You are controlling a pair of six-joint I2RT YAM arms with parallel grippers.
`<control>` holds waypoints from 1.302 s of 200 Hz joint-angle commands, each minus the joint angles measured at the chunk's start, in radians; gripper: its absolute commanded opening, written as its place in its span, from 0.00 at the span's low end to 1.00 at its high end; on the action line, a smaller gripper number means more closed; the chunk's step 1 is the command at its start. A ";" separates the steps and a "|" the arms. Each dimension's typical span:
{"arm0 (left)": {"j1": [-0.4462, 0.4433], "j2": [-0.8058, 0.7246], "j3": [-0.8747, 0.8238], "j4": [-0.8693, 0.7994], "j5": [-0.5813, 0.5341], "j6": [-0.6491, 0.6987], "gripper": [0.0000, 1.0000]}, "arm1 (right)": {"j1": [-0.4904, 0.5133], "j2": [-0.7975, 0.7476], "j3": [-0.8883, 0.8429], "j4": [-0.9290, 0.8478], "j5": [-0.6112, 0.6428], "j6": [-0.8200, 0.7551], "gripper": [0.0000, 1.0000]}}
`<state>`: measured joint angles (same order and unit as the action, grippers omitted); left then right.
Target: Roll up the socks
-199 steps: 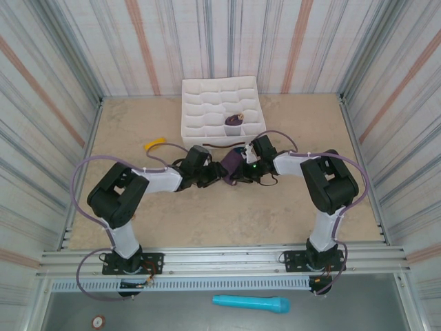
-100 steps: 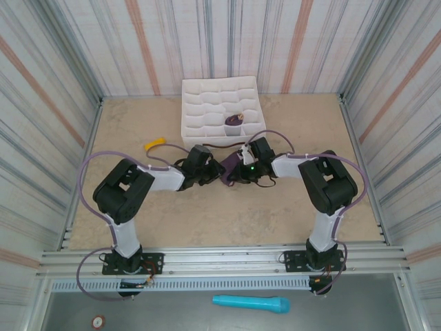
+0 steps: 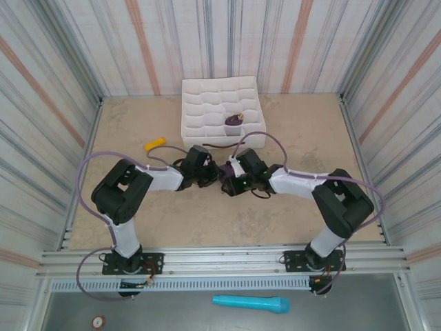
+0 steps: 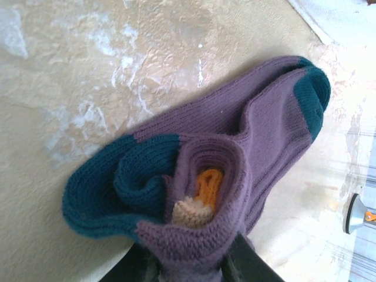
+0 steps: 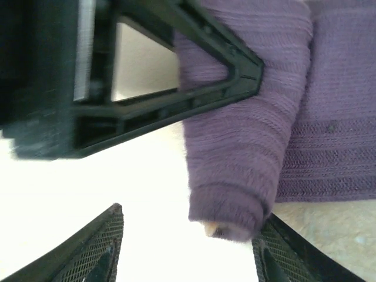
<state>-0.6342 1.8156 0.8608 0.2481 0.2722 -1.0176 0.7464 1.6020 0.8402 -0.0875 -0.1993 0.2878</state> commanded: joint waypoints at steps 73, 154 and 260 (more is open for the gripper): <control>0.021 -0.111 -0.039 -0.296 0.107 0.159 0.02 | 0.290 -0.204 -0.105 0.054 0.496 -0.321 0.81; 0.029 -0.107 -0.055 -0.284 0.144 0.139 0.02 | 0.350 -0.183 -0.178 0.195 0.525 -0.356 0.75; 0.025 -0.120 -0.078 -0.267 0.150 0.055 0.02 | 0.373 0.040 -0.205 0.450 0.658 -0.372 0.63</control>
<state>-0.6094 1.7142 0.8150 0.0353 0.4232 -0.9417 1.1126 1.5925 0.6392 0.2893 0.3973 -0.0620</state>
